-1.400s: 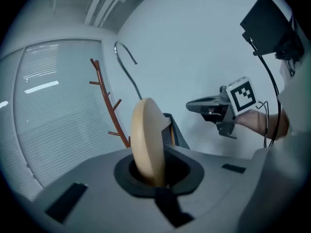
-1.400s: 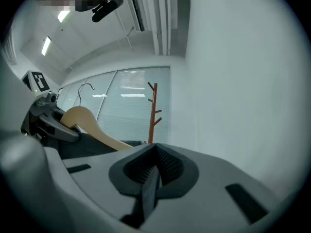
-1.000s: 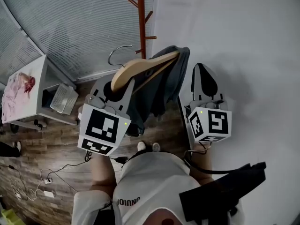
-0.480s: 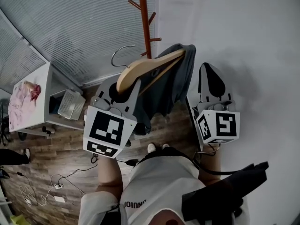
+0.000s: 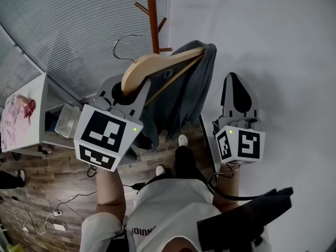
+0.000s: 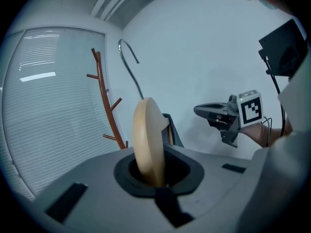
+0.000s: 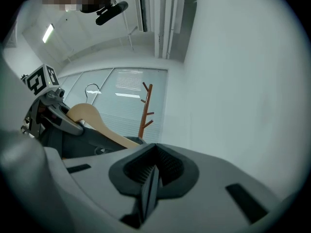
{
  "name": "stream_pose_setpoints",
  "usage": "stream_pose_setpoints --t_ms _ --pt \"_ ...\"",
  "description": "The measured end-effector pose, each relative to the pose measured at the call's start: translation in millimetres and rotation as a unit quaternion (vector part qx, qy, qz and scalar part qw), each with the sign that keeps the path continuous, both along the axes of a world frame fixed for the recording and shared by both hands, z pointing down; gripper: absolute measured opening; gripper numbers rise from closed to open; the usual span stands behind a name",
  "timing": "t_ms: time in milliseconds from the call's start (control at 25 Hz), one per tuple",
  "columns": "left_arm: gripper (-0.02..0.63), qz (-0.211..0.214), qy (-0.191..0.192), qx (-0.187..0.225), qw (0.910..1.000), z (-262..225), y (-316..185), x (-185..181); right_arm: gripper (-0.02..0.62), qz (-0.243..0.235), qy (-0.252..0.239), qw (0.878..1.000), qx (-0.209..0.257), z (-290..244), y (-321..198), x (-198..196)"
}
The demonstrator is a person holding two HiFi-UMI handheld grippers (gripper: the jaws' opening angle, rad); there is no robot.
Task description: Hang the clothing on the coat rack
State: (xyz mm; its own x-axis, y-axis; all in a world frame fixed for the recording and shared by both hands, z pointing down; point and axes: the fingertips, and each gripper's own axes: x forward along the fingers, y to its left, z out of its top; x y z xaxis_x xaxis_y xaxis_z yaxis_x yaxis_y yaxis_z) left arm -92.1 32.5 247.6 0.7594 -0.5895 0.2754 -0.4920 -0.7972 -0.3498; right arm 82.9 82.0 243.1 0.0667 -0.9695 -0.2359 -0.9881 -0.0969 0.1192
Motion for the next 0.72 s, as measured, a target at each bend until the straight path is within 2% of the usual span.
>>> stream_pose_setpoints --t_ms 200,440,720 --pt "0.023 -0.005 0.003 0.011 0.9999 -16 -27 23 0.020 -0.012 -0.002 1.000 0.007 -8 -38 22" --pt "0.023 -0.023 0.017 0.008 0.9996 -29 -85 41 0.020 -0.036 0.001 0.999 0.016 -22 -110 43" --pt "0.023 -0.050 0.016 0.011 0.9986 -35 -111 82 0.020 -0.068 -0.002 0.997 0.022 -22 -143 84"
